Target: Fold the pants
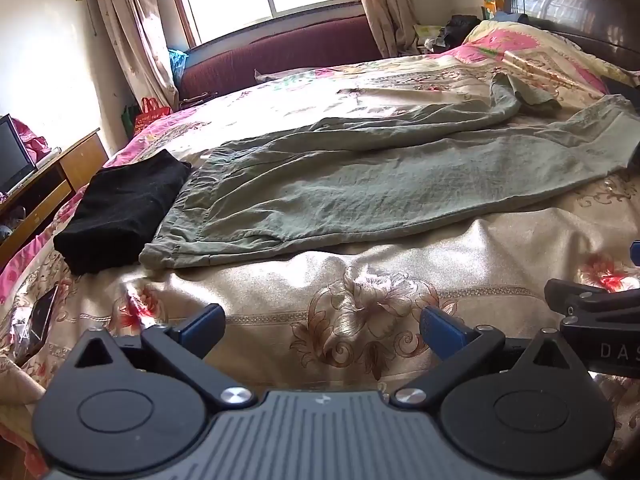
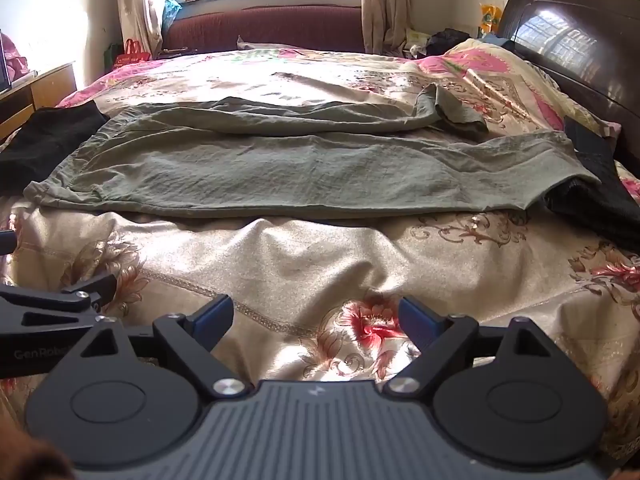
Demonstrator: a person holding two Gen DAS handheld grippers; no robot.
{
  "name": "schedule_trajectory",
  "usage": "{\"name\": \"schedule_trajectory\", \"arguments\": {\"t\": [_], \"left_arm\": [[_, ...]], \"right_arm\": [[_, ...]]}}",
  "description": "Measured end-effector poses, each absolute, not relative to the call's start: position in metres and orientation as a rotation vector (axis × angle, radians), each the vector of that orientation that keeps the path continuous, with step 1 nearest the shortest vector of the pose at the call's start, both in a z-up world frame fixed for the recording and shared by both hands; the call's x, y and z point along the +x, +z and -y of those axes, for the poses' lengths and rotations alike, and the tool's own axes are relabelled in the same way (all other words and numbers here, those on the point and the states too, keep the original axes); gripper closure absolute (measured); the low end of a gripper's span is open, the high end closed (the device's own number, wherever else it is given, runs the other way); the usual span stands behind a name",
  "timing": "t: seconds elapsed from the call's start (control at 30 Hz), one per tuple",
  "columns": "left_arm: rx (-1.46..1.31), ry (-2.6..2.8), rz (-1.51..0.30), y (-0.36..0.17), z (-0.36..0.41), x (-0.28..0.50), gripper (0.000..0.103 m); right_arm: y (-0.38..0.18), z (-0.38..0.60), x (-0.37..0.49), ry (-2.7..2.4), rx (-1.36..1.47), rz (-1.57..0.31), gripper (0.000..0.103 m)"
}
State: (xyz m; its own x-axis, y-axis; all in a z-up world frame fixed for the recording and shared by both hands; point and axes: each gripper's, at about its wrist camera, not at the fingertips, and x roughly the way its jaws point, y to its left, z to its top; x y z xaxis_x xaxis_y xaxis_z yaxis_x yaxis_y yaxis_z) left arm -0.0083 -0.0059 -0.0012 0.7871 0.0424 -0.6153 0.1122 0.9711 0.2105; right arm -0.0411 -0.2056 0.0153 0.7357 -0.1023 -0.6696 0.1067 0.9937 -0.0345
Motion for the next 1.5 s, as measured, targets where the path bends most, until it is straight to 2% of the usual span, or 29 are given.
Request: {"name": "schedule_trajectory", "arguments": {"t": [1.13, 1.5], "left_arm": [[0.221, -0.021, -0.653, 0.003, 0.001, -0.007, 0.0], [0.195, 0.066, -0.602, 0.018, -0.053, 0.042, 0.0]], "right_arm": [[0.019, 0.196, -0.037, -0.068, -0.042, -0.712, 0.013], [0.033, 0.154, 0.031, 0.131, -0.141, -0.654, 0.014]]}}
